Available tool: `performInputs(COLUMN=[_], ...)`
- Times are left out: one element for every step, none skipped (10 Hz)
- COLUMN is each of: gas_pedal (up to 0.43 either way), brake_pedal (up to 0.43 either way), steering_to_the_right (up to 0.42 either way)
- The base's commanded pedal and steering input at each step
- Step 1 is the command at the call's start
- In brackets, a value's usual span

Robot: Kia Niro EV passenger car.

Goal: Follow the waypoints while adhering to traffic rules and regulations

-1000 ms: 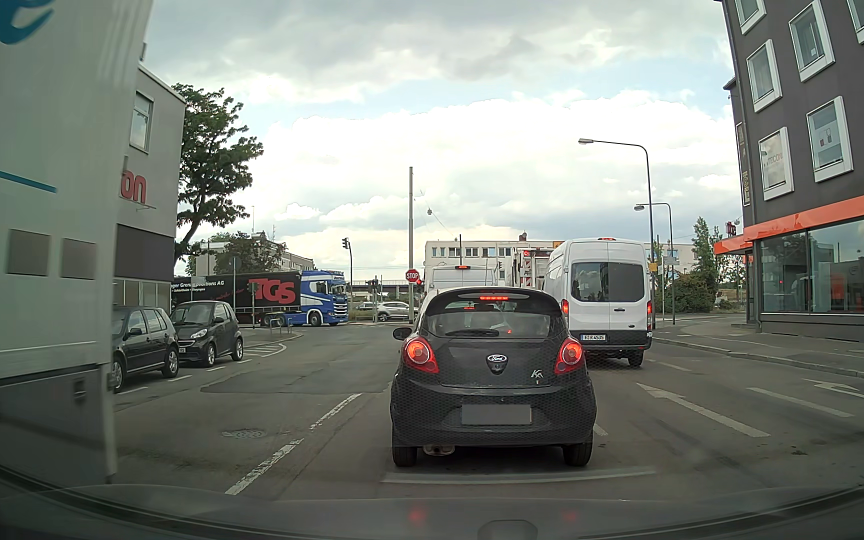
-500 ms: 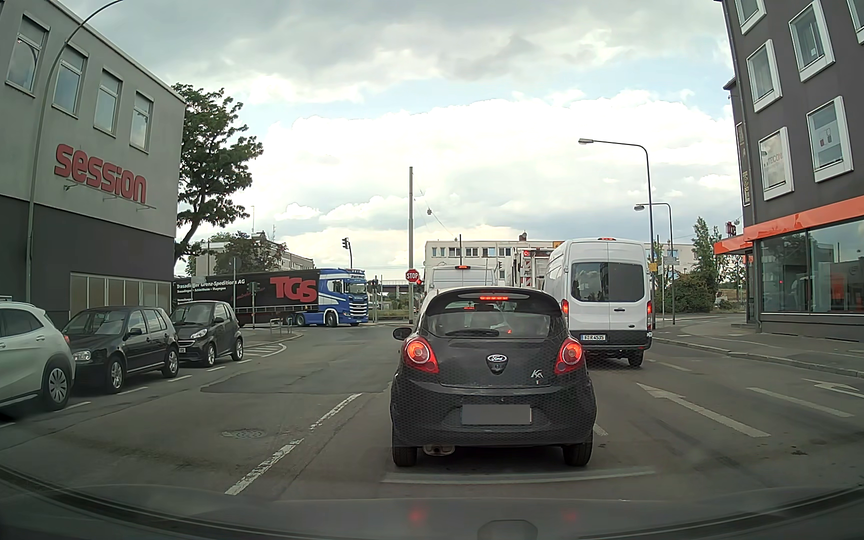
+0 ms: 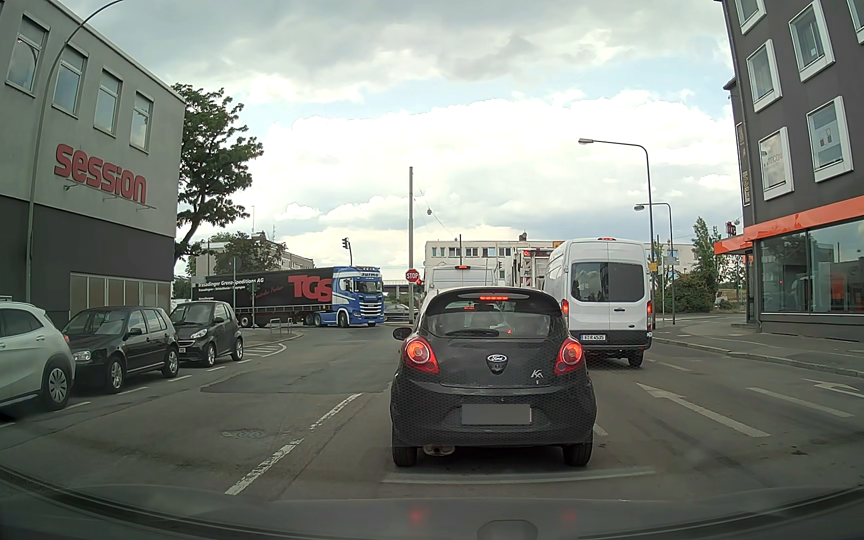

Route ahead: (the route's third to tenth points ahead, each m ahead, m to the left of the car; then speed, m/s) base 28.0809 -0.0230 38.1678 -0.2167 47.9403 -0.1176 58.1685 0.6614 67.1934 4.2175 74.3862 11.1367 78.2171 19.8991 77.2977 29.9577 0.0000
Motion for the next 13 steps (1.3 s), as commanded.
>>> performInputs(gas_pedal=[0.000, 0.000, 0.000, 0.000, 0.000, 0.000, 0.000, 0.000, 0.000, 0.000, 0.000, 0.000, 0.000], brake_pedal=[0.280, 0.280, 0.280, 0.280, 0.280, 0.280, 0.280, 0.280, 0.280, 0.280, 0.280, 0.280, 0.280], steering_to_the_right=[-0.001, -0.002, -0.002, -0.002, -0.002, -0.002, -0.002, -0.002, -0.002, -0.002, -0.002, -0.002, -0.002])
